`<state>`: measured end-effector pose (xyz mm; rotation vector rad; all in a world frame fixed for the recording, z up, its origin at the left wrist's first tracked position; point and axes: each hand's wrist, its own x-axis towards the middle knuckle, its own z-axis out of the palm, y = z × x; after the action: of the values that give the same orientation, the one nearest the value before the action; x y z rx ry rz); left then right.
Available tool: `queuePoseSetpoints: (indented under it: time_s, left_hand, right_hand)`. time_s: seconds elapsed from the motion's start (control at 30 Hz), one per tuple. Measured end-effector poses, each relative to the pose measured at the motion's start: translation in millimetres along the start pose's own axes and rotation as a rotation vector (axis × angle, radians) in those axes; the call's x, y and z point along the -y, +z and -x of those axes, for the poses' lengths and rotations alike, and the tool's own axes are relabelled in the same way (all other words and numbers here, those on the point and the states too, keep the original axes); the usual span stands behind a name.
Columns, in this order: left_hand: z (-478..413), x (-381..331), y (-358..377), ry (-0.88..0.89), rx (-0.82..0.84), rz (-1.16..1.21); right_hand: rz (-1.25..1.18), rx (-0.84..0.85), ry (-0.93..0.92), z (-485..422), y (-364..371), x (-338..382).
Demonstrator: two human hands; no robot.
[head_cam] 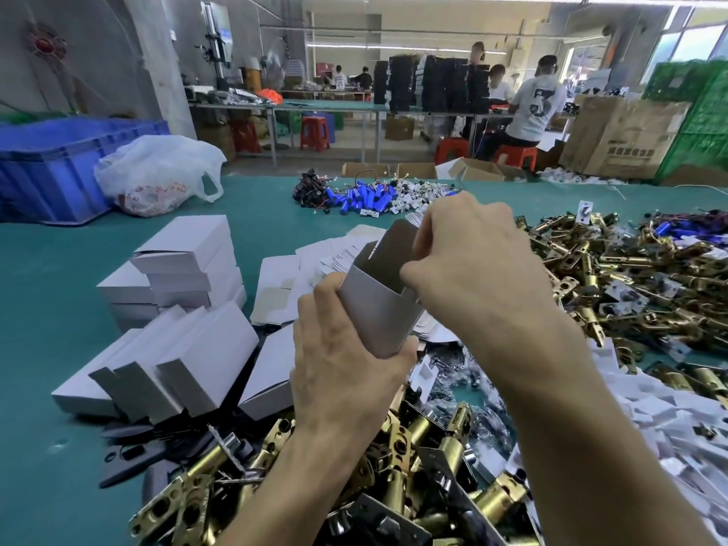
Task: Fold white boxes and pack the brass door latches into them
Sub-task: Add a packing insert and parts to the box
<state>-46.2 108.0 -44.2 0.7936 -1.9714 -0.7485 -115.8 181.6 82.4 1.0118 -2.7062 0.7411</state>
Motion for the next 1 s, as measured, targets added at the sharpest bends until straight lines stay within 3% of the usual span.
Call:
queuePoseSetpoints:
  time_s: [0.3, 0.43, 0.6, 0.73, 1.0]
  left_hand:
    - [-1, 5, 1, 0.008, 0.018, 0.102]
    - [-3, 4, -1, -0.059, 0.127, 0.301]
    - [-12, 10, -4, -0.307, 0.285, 0.715]
    - [-14, 14, -3, -0.355, 0.336, 0.787]
    - [-11, 18, 1, -0.245, 0.533, 0.863]
  right_hand:
    - [0.034, -0.033, -0.022, -8, 9, 1]
    - [-0.043, -0.049, -0.130, -13, 16, -1]
    - [-0.208, 0.028, -0.251, -17, 10, -9]
    - [-0.147, 0.094, -0.359, -16, 5, -13]
    - [-0.159, 0.091, -0.509, -15, -3, -6]
